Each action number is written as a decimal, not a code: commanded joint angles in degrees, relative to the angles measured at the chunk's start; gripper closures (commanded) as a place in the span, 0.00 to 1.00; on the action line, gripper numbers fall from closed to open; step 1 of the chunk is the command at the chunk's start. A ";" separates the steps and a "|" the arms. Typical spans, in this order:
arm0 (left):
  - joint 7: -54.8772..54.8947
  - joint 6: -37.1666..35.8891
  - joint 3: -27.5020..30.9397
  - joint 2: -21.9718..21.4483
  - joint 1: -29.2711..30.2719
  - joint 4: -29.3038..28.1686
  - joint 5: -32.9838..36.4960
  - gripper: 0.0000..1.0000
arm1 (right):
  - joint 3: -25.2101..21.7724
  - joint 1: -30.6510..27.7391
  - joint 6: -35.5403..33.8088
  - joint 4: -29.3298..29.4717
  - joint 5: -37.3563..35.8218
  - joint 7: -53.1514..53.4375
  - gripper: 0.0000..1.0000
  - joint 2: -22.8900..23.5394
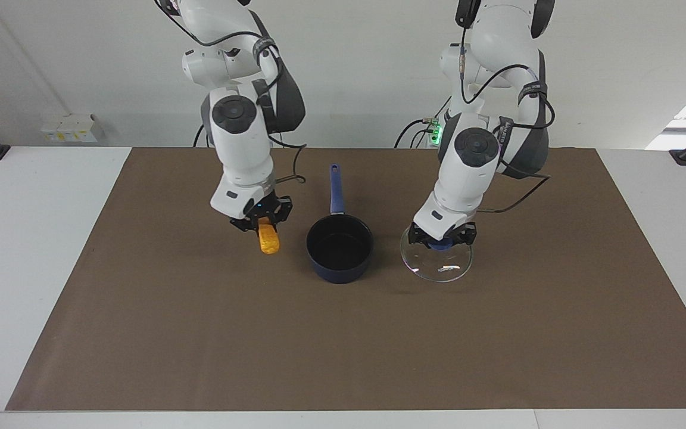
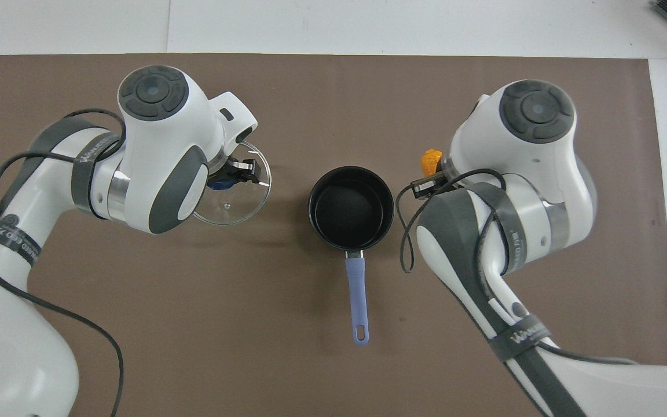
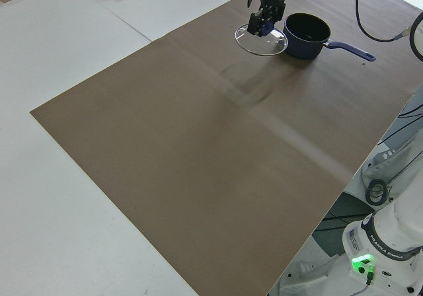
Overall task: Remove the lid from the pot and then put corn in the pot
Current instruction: 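Lift the lid off with the left gripper while the right gripper carries the corn, then lower the lid to the table with the left gripper while the right gripper lowers corn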
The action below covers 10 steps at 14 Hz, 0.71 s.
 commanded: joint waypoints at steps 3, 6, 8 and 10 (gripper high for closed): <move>8.84 12.18 -0.63 -10.07 4.92 -18.90 0.38 1.00 | 0.74 6.25 1.02 6.81 1.28 11.22 1.00 7.05; 9.03 20.08 -0.63 -15.95 4.93 -30.59 0.38 1.00 | 0.91 9.59 3.48 6.82 1.37 14.84 1.00 9.34; 8.42 22.92 -0.63 -18.51 4.67 -35.70 0.38 1.00 | 0.91 9.69 3.75 5.59 1.54 14.32 1.00 9.70; 8.15 23.53 -0.63 -20.01 4.05 -38.96 0.38 1.00 | 0.91 9.68 3.75 5.06 1.54 14.14 1.00 10.05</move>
